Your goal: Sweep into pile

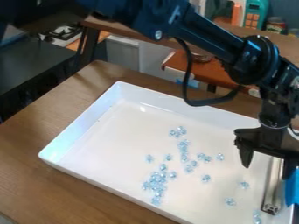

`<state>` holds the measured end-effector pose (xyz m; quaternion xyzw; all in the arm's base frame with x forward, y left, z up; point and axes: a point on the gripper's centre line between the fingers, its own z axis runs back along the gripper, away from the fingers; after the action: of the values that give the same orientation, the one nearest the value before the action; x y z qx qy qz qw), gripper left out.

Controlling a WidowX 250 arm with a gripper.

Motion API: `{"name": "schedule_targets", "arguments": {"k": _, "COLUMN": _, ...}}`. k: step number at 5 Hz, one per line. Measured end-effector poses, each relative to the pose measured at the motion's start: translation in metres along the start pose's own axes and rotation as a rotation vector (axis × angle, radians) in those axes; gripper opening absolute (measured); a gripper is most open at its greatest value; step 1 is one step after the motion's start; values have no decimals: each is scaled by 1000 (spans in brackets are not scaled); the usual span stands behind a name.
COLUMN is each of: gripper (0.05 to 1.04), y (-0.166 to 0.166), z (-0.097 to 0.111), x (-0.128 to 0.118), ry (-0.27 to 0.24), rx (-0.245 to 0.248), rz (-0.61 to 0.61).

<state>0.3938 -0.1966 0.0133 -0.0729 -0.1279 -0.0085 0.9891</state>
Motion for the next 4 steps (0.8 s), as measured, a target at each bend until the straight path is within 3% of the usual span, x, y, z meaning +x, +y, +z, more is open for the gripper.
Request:
{"name": "schedule_targets", "arguments": {"k": 2, "gripper": 1000, "y": -7, "z": -8, "x": -3, "ry": -1, "rx": 0, "rz": 23}}
{"name": "schedule_targets", "arguments": {"k": 3, "gripper": 950, "y": -6, "z": -16, "x": -3, "ry": -5, "rx": 3, "rz": 27}}
{"name": "schedule_targets", "arguments": {"k": 4, "gripper": 665, "y": -8, "z": -17, "x": -2, "ry": -13, "rx": -7, "rz": 45}}
